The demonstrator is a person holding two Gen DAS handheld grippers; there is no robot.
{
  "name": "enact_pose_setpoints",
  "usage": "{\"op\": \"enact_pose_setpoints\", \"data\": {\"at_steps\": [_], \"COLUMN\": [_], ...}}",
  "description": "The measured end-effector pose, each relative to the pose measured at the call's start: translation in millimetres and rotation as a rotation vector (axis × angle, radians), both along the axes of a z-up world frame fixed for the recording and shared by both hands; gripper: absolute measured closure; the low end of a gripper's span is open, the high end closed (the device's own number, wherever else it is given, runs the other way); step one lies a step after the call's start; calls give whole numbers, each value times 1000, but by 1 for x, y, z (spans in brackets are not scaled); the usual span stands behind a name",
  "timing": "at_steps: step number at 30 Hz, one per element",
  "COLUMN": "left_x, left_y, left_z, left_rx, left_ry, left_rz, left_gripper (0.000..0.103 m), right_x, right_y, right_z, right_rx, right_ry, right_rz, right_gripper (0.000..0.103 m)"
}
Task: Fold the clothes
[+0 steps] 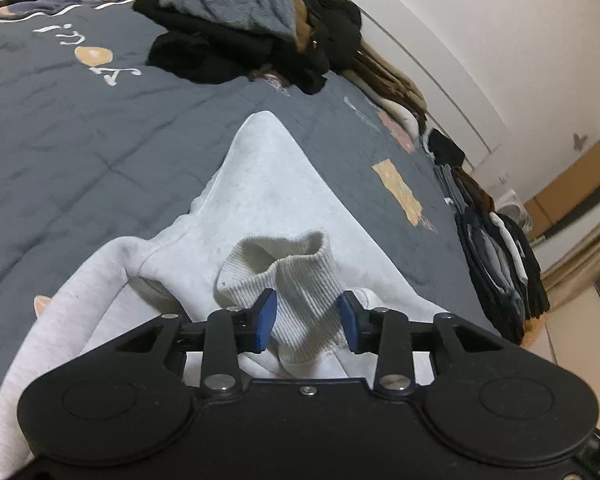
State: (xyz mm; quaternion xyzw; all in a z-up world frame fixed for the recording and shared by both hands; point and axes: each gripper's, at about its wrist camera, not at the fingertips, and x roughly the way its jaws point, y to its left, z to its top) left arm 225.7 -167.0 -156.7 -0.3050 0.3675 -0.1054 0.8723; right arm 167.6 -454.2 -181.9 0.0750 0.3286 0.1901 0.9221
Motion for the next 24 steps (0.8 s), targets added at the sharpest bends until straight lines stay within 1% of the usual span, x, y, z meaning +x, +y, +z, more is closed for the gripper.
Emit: {"op": "enact_pose_setpoints", "data": {"at_steps": [1, 3, 4, 5, 8, 11, 13, 17, 18, 19, 20, 22, 24], "left_x": [0, 1, 0, -1, -8, -19, -25, -26, -25, -25, -25, -27, -28], "left_y": [-1, -2, -2, 0, 8, 17, 23, 23, 22, 21, 19, 17, 13], "left_z": [-3, -9, -12, -14, -19, -16, -15, -18, -17, -16, -15, -13, -11], "left_rx": [-3, -24, -40, -59, -87, -114, -130, -150, -152, -150, -146, -127, -99], "left_ry": [-2, -8, -6, 0, -1, -23, -17, 26, 30, 26, 18, -9, -40], "left_rz": [9, 12, 18, 30, 76, 108, 106, 78, 77, 73, 69, 70, 69], "left_gripper": [70, 87, 98, 103, 103, 103, 103, 103, 101, 91, 71, 53, 53], "right_x": [0, -1, -2, -2, 0, 4, 6, 5, 13, 21, 28, 44, 60], "right_y": [1, 2, 2, 2, 0, -7, -11, -16, -12, -8, -5, 3, 11], "right_z": [0, 0, 0, 0, 1, 7, 15, 38, 42, 45, 49, 57, 64], "right_rx": [-5, -15, -19, -22, -10, 53, 102, 166, 154, 141, 128, 102, 76], "right_ry": [0, -1, -1, -1, 6, 14, 13, -34, -30, -26, -22, -14, -7], "right_rz": [5, 15, 19, 22, 22, 5, 1, -13, -1, 11, 23, 47, 71], "right_gripper": [22, 22, 22, 22, 22, 22, 22, 22, 22, 22, 22, 22, 22]}}
